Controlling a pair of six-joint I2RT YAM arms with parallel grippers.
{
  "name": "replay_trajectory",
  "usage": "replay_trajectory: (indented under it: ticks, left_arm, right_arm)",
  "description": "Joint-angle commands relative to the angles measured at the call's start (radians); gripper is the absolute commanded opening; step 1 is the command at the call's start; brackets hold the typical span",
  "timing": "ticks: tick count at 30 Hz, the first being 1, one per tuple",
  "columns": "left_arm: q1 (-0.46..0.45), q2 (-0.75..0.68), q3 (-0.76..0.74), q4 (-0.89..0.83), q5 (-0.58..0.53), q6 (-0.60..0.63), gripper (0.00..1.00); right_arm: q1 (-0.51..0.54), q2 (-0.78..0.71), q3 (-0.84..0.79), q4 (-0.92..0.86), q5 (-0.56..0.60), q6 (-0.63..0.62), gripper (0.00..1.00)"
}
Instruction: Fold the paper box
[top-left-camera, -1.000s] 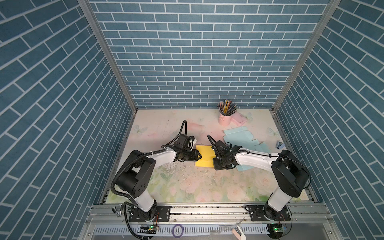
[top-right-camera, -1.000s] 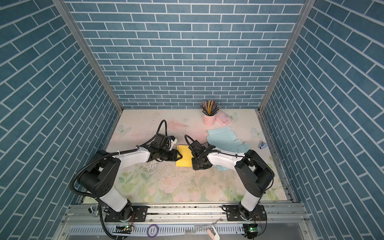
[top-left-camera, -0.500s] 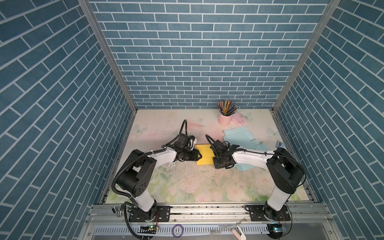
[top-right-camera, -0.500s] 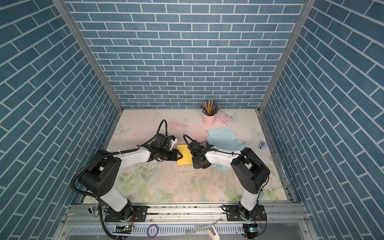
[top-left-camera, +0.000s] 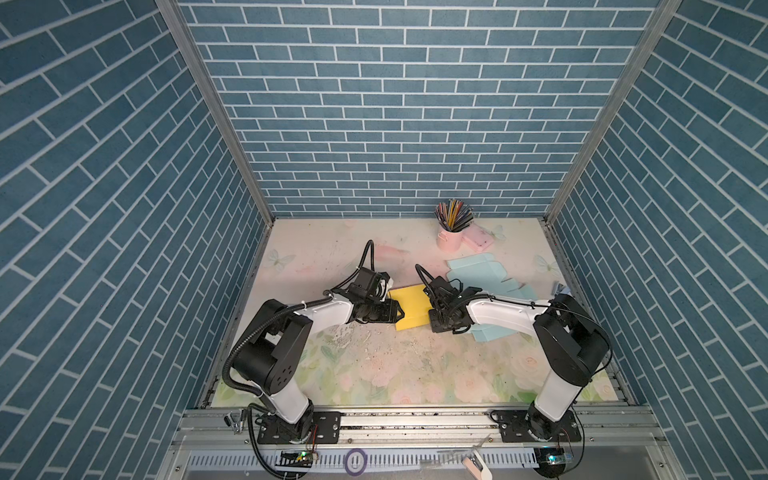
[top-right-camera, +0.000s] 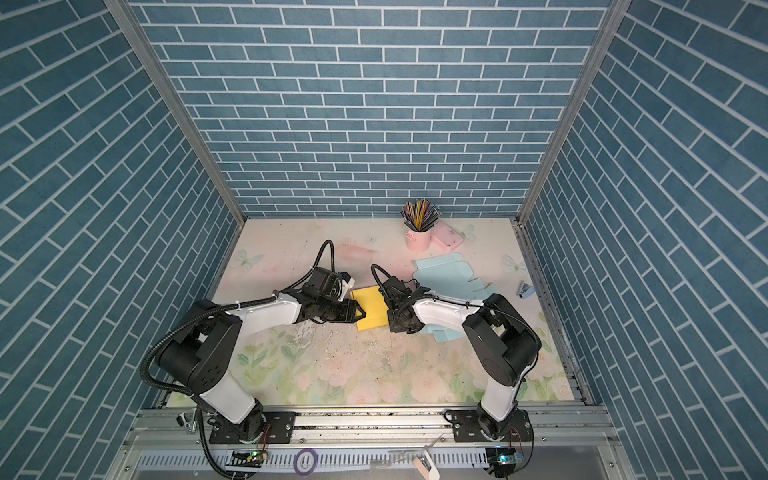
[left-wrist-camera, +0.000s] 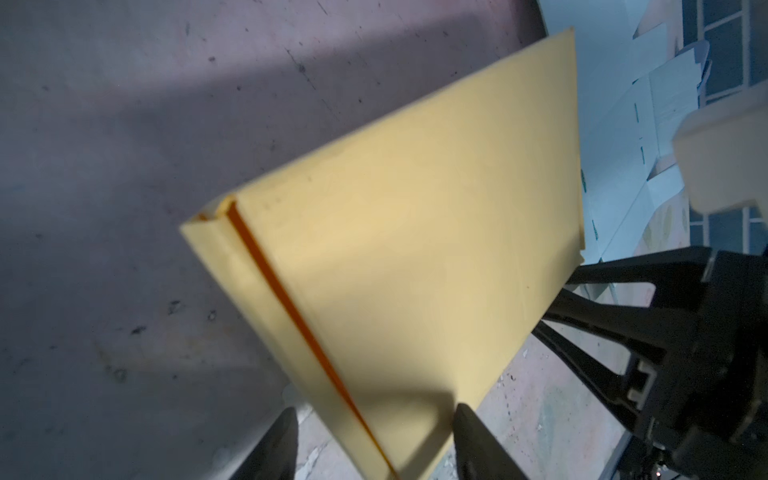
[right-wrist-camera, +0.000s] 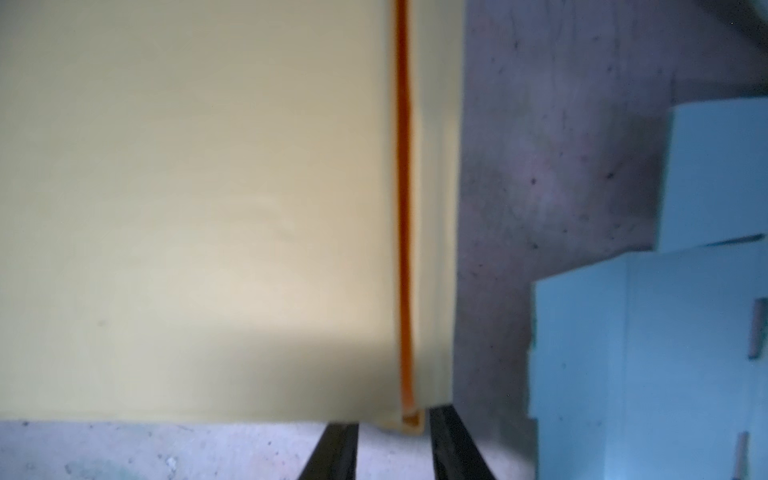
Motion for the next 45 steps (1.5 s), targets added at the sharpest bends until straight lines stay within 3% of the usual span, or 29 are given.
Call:
replay_trajectory:
  ticks: [1,6,9,20,25,33,45]
  left_arm:
    - [0.004,-0.08,-0.014,-0.096,-0.028,0.005,0.7]
    - [0.039,-0.17,0.06,-0.229,-0.061,0.04,0.72]
    - [0.088,-0.142,0.163,-0.277,-0.065,0.075,0.72]
    - [0.117,0.333,0.671,-0.33,0.016,0.138,0.74]
    - [0.1,0.46,0.801,-0.378,0.088,0.176,0.78]
    - [0.053,0.491,0.768,-0.361,0.16,0.198,0.79]
    - [-0.013,0.437,0.576,-0.219,0.201,0.125,0.65]
  right_arm:
    - [-0.004,-0.001,-0.016,0.01,0.02,-0.018,0.32]
    - [-0.004,-0.012,-0.038,0.027,0.02,-0.018,0.32]
    - [-0.008,-0.03,-0.05,0.036,0.015,-0.021,0.31]
    - [-0.008,-0.258,-0.219,0.153,-0.099,-0.039,0.32]
    - [-0.035,-0.277,-0.213,0.209,-0.157,0.016,0.22]
    - [-0.093,-0.123,-0.159,0.328,-0.215,0.025,0.06]
    - [-0.132,0.056,-0.036,0.416,-0.286,0.017,0.06]
